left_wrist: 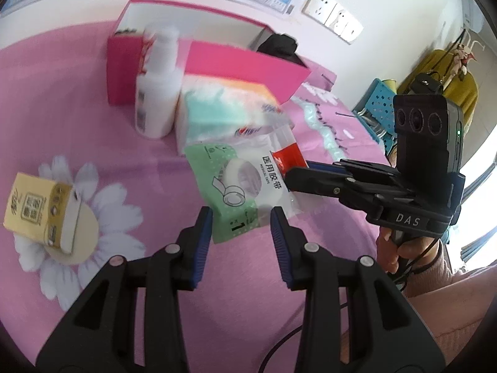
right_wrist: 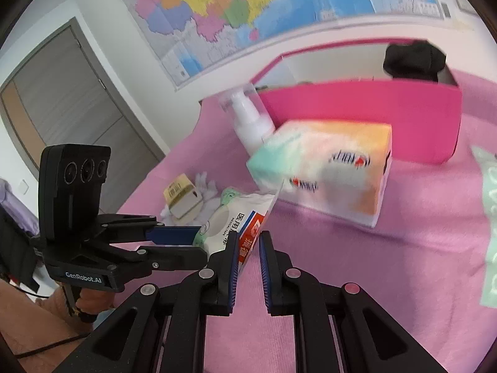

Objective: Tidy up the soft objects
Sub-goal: 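Close the right gripper on the medical tape packet edge, then lift the tape packet and carry it over the pink box, then lower the tape packet into the box and open the right gripper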

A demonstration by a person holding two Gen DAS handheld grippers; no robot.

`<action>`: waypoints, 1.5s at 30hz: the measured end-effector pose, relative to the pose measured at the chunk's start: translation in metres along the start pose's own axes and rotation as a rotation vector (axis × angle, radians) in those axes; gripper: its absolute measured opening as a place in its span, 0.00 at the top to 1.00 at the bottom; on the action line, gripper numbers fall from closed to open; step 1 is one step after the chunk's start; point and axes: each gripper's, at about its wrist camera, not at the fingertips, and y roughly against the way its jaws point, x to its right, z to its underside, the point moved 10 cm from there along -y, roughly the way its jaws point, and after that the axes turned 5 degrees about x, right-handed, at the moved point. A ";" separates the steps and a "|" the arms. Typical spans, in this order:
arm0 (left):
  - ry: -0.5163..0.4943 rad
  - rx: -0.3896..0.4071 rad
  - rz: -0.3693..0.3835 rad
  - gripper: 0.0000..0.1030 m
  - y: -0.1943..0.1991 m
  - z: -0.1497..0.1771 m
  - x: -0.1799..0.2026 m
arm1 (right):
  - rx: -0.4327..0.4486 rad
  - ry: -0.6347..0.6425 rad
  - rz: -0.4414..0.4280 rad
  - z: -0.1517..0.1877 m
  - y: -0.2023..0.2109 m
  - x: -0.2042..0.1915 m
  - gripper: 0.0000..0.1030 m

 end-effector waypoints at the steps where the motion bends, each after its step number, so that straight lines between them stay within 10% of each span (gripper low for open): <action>1: -0.005 0.005 0.001 0.61 0.001 -0.003 0.002 | 0.004 0.003 0.000 -0.002 0.003 0.000 0.88; 16: -0.105 0.119 -0.023 0.61 0.014 -0.082 0.022 | 0.121 0.057 0.017 -0.063 0.033 0.004 0.88; 45: -0.077 0.060 -0.161 0.61 -0.061 -0.210 -0.024 | 0.184 -0.015 0.085 -0.191 -0.012 0.084 0.88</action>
